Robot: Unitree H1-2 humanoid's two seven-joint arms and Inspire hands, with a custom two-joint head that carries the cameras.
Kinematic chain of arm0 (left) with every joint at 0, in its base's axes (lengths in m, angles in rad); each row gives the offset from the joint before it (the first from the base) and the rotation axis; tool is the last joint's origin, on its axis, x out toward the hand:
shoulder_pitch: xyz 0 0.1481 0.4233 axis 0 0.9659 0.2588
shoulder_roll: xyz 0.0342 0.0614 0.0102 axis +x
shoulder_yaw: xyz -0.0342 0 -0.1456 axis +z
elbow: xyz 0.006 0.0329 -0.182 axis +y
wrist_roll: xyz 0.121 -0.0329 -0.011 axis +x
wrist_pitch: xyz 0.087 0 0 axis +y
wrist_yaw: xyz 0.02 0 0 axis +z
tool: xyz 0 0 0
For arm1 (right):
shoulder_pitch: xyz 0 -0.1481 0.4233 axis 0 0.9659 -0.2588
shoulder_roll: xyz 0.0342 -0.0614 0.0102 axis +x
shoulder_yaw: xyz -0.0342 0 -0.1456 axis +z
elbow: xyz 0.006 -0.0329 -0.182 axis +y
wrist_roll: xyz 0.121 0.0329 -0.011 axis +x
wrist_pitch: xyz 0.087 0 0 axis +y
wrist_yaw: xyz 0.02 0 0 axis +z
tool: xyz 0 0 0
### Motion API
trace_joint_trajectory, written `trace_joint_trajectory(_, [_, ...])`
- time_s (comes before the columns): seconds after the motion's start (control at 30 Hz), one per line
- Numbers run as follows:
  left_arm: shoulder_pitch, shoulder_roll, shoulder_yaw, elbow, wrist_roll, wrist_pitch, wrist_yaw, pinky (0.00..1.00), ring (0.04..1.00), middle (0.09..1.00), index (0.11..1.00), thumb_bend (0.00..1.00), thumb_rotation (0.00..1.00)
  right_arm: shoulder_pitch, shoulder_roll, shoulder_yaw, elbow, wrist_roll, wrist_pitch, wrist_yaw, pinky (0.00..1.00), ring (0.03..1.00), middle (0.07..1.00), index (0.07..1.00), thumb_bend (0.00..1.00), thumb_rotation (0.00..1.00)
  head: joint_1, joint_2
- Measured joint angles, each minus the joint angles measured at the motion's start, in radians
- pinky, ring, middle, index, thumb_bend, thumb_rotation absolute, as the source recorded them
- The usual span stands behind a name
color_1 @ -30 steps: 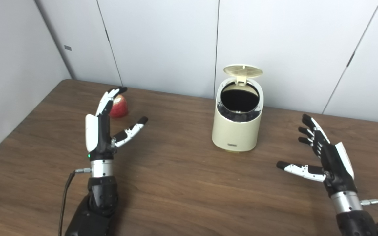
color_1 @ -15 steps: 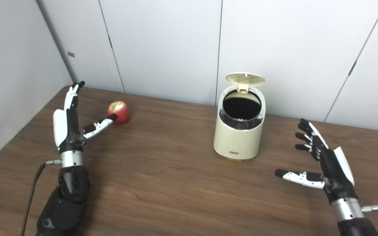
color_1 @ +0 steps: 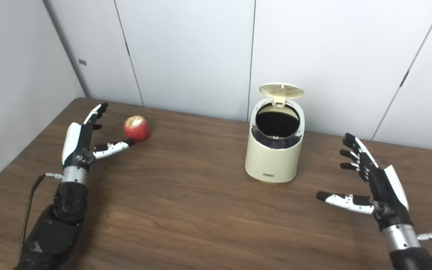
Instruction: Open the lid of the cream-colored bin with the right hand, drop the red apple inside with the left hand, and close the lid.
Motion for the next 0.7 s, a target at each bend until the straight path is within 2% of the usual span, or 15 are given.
trace_joint_trajectory(0.17, [-0.037,0.001,-0.014,0.071,0.002,-0.004,-0.001,0.73,0.867,0.89,0.911,0.99,0.25,0.0,-0.002,0.001,-0.001,0.0,0.0,0.0,0.74,0.868,0.921,0.937,0.76,0.13,-0.005,0.0])
trace_joint_trajectory(0.27, [-0.058,0.004,-0.021,0.109,0.008,-0.007,0.005,0.73,0.86,0.877,0.909,0.99,0.25,0.003,-0.003,0.0,-0.009,0.0,0.005,0.0,0.74,0.869,0.922,0.938,0.76,0.12,-0.008,0.0])
trace_joint_trajectory(0.53, [-0.105,0.018,-0.048,0.235,0.038,-0.014,0.07,0.74,0.846,0.862,0.895,0.97,0.25,0.021,-0.004,0.0,-0.033,0.001,0.017,0.0,0.75,0.872,0.924,0.937,0.76,0.14,-0.017,0.002])
trace_joint_trajectory(0.63, [-0.116,0.019,-0.058,0.264,0.038,-0.011,0.077,0.74,0.852,0.866,0.893,0.96,0.25,0.025,-0.004,-0.001,-0.035,0.001,0.022,0.0,0.75,0.873,0.923,0.937,0.76,0.12,-0.02,0.002])
trace_joint_trajectory(0.7, [-0.12,0.018,-0.065,0.269,0.039,-0.01,0.082,0.71,0.847,0.861,0.887,0.96,0.23,0.026,-0.004,-0.002,-0.041,0.001,0.027,0.0,0.75,0.878,0.926,0.94,0.75,0.09,-0.023,0.002])
